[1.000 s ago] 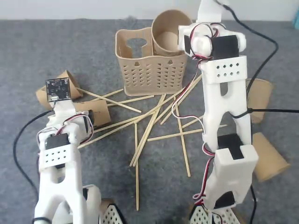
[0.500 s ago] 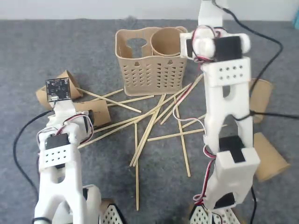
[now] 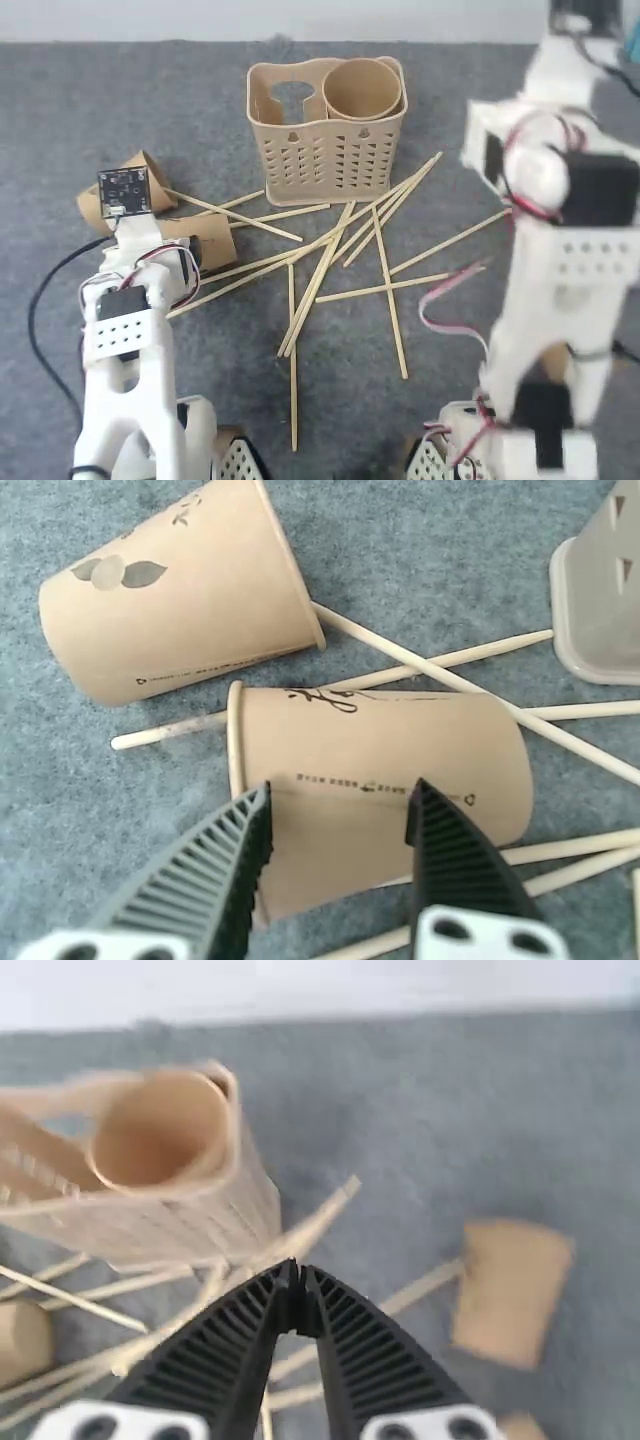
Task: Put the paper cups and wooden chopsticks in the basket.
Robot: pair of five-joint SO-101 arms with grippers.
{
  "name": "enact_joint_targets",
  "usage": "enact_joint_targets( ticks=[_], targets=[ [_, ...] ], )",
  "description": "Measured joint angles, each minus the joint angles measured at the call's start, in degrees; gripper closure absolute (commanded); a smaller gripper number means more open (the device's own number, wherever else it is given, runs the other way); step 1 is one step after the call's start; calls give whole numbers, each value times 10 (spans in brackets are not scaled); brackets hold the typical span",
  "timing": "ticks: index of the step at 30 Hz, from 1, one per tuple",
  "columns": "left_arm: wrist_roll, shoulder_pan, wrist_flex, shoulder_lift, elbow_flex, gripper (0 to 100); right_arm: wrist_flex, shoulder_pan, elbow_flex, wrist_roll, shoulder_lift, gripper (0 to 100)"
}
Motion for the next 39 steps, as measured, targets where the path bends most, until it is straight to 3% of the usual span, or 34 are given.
enact_joint_targets(
  ticks=[8, 15, 21, 25, 31, 39],
  targets=[
    [0, 0, 0, 0, 0, 782, 0, 111, 313, 33, -201, 990],
    [0, 0, 18, 0, -4, 782, 0, 236, 482, 77, -262, 974],
    [0, 0, 108, 1, -47, 782, 0, 369, 557, 179, -270, 807],
    [-25, -2, 217, 14, -110, 782, -10, 442, 627, 230, -270, 801],
    [-69, -91, 324, 18, -215, 782, -83, 513, 710, 254, -270, 801],
    [-116, -178, 316, 18, -215, 782, -216, 518, 818, 246, -270, 801]
  ],
)
